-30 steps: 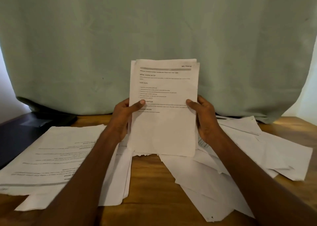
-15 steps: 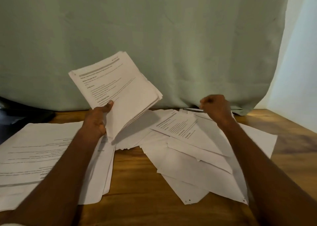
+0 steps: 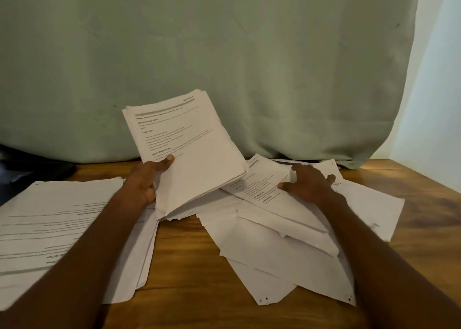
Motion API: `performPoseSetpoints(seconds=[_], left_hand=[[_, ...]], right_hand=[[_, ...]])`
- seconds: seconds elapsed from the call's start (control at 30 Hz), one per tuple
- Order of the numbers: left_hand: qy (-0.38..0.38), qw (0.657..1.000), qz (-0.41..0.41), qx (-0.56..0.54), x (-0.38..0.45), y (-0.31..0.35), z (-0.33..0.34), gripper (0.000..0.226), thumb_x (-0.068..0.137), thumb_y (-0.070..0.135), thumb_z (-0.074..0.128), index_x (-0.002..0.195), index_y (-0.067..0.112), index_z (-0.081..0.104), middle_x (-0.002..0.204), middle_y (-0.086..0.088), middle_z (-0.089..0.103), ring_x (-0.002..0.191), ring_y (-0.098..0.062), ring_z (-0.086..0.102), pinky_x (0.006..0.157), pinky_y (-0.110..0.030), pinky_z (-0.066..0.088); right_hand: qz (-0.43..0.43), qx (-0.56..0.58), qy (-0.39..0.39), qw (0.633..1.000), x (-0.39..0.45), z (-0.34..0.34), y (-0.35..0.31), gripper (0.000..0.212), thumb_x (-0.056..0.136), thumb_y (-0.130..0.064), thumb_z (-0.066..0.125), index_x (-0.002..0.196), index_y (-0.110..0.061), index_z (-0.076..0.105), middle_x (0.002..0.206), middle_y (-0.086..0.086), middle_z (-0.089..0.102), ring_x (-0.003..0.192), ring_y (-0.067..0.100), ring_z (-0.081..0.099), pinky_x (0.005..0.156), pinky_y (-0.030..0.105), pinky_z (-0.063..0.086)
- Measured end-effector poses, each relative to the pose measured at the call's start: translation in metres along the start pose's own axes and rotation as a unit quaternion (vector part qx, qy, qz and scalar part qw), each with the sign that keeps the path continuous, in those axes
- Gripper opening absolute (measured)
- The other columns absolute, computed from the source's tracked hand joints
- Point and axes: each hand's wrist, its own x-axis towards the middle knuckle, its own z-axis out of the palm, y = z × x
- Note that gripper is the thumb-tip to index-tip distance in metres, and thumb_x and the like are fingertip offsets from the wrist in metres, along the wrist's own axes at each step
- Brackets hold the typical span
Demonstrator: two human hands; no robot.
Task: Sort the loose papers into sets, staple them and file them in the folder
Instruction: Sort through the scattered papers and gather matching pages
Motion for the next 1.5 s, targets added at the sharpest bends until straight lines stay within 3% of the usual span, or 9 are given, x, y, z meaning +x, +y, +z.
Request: performPoseSetpoints(seconds=[0.17, 0.33, 0.63, 0.8, 0.97, 1.07, 1.17, 1.37, 1.5], left_hand=[[-0.034, 0.999, 0.026, 0.003, -0.002, -0.002, 0.004, 0.054, 0.087, 0.004, 0.076, 0.139, 0.017, 0.063, 0.133, -0.004, 0.070, 0.127, -0.027, 0.062, 0.111, -0.051, 0.048], [-0.046, 0.997, 0.054, -0.002, -0.003, 0.000, 0.003, 0.058, 0.086, 0.004, 0.075, 0.141, 0.018, 0.061, 0.135, -0.004, 0.068, 0.130, -0.028, 0.060, 0.112, -0.052, 0.046], [-0.056, 0.996, 0.059, -0.028, -0.004, 0.004, 0.003, 0.051, 0.094, 0.002, 0.068, 0.141, 0.017, 0.061, 0.134, -0.005, 0.069, 0.127, -0.028, 0.062, 0.100, -0.044, 0.052], [-0.063, 0.996, 0.061, -0.034, -0.002, 0.008, 0.001, 0.048, 0.094, 0.005, 0.067, 0.139, 0.020, 0.062, 0.132, -0.004, 0.070, 0.119, -0.023, 0.066, 0.095, -0.040, 0.054], [0.005, 0.997, 0.075, -0.015, 0.001, 0.015, 0.003, 0.048, 0.090, 0.004, 0.074, 0.136, 0.016, 0.065, 0.130, -0.002, 0.071, 0.117, -0.019, 0.067, 0.100, -0.039, 0.054], [0.021, 0.997, 0.072, -0.003, -0.001, 0.015, 0.005, 0.048, 0.088, 0.005, 0.078, 0.133, 0.016, 0.066, 0.130, -0.003, 0.070, 0.117, -0.023, 0.066, 0.104, -0.044, 0.052], [0.036, 0.998, 0.058, -0.005, -0.003, 0.015, 0.007, 0.044, 0.088, 0.005, 0.079, 0.128, 0.017, 0.068, 0.126, -0.002, 0.072, 0.109, -0.021, 0.068, 0.099, -0.044, 0.054], [0.027, 0.999, 0.025, -0.015, -0.004, 0.009, 0.006, 0.040, 0.087, 0.005, 0.078, 0.123, 0.021, 0.071, 0.118, 0.002, 0.075, 0.104, -0.019, 0.070, 0.088, -0.039, 0.057], [-0.014, 0.999, 0.029, -0.005, -0.010, 0.001, 0.016, 0.041, 0.087, 0.003, 0.077, 0.123, 0.022, 0.071, 0.115, 0.005, 0.077, 0.099, -0.012, 0.074, 0.075, -0.031, 0.061]], right_hand=[[0.042, 0.099, 0.117, 0.987, -0.003, -0.012, 0.000, 0.032, 0.089, -0.020, 0.068, 0.121, -0.021, 0.065, 0.122, 0.008, 0.066, 0.112, 0.033, 0.060, 0.096, 0.041, 0.043], [0.023, 0.274, 0.200, 0.941, -0.001, -0.023, -0.003, 0.014, 0.091, -0.022, 0.073, 0.104, -0.018, 0.076, 0.101, 0.004, 0.075, 0.091, 0.028, 0.066, 0.081, 0.038, 0.051], [0.040, 0.523, 0.125, 0.842, -0.002, -0.028, -0.008, 0.014, 0.088, -0.008, 0.078, 0.101, -0.005, 0.077, 0.101, 0.008, 0.077, 0.098, 0.030, 0.072, 0.098, 0.046, 0.056], [0.050, 0.554, 0.089, 0.826, -0.009, -0.024, -0.022, 0.010, 0.086, -0.007, 0.080, 0.095, -0.005, 0.076, 0.100, 0.010, 0.077, 0.097, 0.031, 0.073, 0.097, 0.048, 0.057], [0.029, 0.417, 0.123, 0.900, -0.023, 0.005, -0.065, 0.015, 0.084, -0.015, 0.079, 0.097, -0.010, 0.073, 0.097, 0.006, 0.075, 0.086, 0.023, 0.068, 0.083, 0.035, 0.056], [-0.017, 0.438, 0.048, 0.898, -0.036, 0.020, -0.093, 0.021, 0.087, -0.025, 0.078, 0.104, -0.014, 0.073, 0.097, 0.004, 0.074, 0.087, 0.023, 0.069, 0.073, 0.031, 0.051], [-0.074, 0.414, 0.021, 0.907, -0.037, 0.020, -0.100, 0.019, 0.096, -0.029, 0.064, 0.087, -0.017, 0.076, 0.083, 0.004, 0.075, 0.084, 0.024, 0.070, 0.072, 0.035, 0.051], [0.037, 0.173, 0.146, 0.973, -0.011, -0.014, -0.032, 0.020, 0.094, -0.027, 0.058, 0.110, -0.020, 0.068, 0.114, 0.008, 0.070, 0.107, 0.032, 0.064, 0.090, 0.038, 0.050], [0.122, 0.004, 0.011, 0.992, -0.001, -0.013, 0.027, 0.061, 0.092, -0.063, 0.060, 0.130, -0.015, 0.055, 0.139, 0.013, 0.058, 0.134, 0.037, 0.047, 0.114, 0.059, 0.031]])
